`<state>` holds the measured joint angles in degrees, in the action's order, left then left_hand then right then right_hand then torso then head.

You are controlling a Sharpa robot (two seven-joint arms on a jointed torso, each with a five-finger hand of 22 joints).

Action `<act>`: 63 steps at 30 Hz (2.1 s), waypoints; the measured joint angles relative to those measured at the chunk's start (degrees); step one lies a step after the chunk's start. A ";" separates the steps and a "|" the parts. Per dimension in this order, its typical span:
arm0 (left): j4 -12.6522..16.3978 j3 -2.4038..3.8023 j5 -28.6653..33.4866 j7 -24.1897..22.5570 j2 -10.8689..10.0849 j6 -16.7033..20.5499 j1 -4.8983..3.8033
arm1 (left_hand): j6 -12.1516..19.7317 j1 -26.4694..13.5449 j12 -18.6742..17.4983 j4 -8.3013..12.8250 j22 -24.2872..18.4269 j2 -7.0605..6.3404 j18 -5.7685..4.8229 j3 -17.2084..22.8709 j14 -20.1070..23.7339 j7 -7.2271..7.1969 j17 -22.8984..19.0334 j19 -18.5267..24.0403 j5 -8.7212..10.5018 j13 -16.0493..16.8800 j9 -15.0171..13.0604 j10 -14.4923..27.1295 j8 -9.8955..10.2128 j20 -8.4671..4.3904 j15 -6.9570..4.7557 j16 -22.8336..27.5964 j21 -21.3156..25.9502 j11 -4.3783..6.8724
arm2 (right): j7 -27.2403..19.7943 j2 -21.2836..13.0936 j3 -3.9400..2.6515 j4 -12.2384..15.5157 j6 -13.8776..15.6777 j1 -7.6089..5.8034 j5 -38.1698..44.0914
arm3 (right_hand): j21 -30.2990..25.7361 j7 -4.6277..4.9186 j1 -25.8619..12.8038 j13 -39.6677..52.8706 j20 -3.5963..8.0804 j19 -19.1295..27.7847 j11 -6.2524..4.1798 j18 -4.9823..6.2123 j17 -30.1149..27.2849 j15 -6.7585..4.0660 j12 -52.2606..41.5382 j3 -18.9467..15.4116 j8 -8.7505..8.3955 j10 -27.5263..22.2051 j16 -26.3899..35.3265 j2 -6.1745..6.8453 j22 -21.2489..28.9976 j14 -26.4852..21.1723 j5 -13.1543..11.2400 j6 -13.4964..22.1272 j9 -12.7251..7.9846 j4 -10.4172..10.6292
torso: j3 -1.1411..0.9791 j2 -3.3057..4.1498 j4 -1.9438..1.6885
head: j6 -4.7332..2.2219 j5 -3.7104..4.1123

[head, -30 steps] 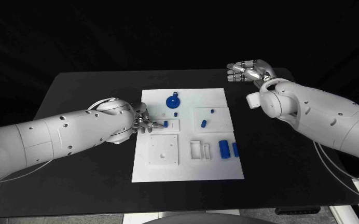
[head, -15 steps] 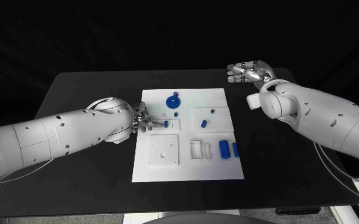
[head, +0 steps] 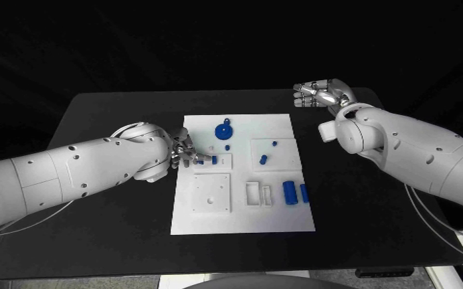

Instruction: Assemble the parts on the task board

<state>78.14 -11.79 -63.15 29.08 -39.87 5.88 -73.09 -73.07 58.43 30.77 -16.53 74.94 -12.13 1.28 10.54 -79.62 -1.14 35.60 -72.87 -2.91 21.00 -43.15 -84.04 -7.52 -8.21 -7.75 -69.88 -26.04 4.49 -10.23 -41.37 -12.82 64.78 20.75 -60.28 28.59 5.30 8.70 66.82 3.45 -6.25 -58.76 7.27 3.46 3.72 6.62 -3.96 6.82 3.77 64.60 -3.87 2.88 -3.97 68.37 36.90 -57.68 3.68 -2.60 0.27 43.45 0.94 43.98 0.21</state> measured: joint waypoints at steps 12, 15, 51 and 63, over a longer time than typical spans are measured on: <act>-0.52 0.04 0.76 -0.04 0.09 -0.01 -0.05 | 0.00 -0.78 -0.44 0.00 -0.01 0.15 0.00 0.00 0.20 0.00 -0.64 0.00 0.00 0.36 1.34 0.00 0.91 0.01 0.20 0.00 0.23 0.00 | 0.00 -0.02 0.00 -0.03 -0.03 0.03 -0.03 | 0.00 0.00 0.00 0.00 0.00 0.00 0.00 0.00 0.00 0.00 0.00 0.00 0.00 0.00 0.00 0.00 0.00 0.00 0.00 0.00 0.00 0.00 | -0.04 0.03 0.04 | -0.08 0.09; -0.57 0.04 0.88 -0.04 0.16 -0.01 -0.05 | 0.00 -0.78 -0.45 0.00 -0.01 0.15 0.00 0.00 0.20 0.00 -0.73 0.00 0.00 0.42 1.43 0.00 0.91 0.01 0.20 0.00 0.23 0.00 | 0.00 -0.01 0.00 -0.03 -0.04 0.03 -0.04 | 0.00 0.00 0.00 0.00 0.00 0.00 0.00 0.00 0.00 0.00 0.00 0.00 0.00 0.00 0.00 0.00 0.00 0.00 0.00 0.00 0.00 0.00 | -0.05 0.03 0.04 | -0.08 0.13; -0.72 0.58 1.88 -0.75 0.06 1.31 -0.08 | 0.42 -0.75 -0.82 -0.02 -0.03 0.60 0.01 0.30 0.61 0.42 -1.80 -0.21 0.00 0.64 1.56 0.00 1.17 -0.20 -0.01 0.29 0.49 0.00 | 0.01 -0.03 0.00 -0.03 -0.07 0.04 -0.08 | 0.00 0.00 0.00 0.00 0.00 0.00 0.00 0.00 0.00 0.00 0.00 0.00 0.00 0.00 0.00 0.00 0.00 0.00 -0.01 0.00 0.00 0.00 | 0.02 0.02 0.04 | -0.31 0.51; 0.06 3.39 6.12 -12.10 -0.32 10.50 -1.90 | 7.45 18.13 -18.29 20.32 -4.36 8.67 -0.57 2.17 10.26 5.04 -10.42 5.70 -10.33 -11.99 21.71 8.18 2.71 3.46 4.71 11.62 11.77 -4.54 | 0.00 0.14 0.00 -0.46 -0.06 0.04 -0.09 | 0.00 0.00 0.00 0.00 0.00 0.00 0.00 0.00 0.00 0.00 0.00 0.17 0.00 0.00 0.00 0.00 0.00 0.00 -0.01 0.00 0.00 -0.17 | 0.05 0.02 0.08 | -1.05 0.53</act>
<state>78.20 -8.40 -57.02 16.97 -40.19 16.38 -74.99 -65.63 76.56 12.48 3.79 70.58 -3.46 0.71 12.71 -69.36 3.90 25.18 -67.17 -13.24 9.02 -21.44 -75.85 -4.81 -4.75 -3.04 -58.27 -14.27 -0.05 -10.23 -41.24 -12.82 64.31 20.69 -60.24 28.50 5.30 8.70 66.82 3.45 -6.25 -58.76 7.27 3.47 3.72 6.62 -3.96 6.99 3.77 64.60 -3.87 2.87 -3.97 68.37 36.88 -57.68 3.68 -2.78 0.32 43.47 1.02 42.93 0.74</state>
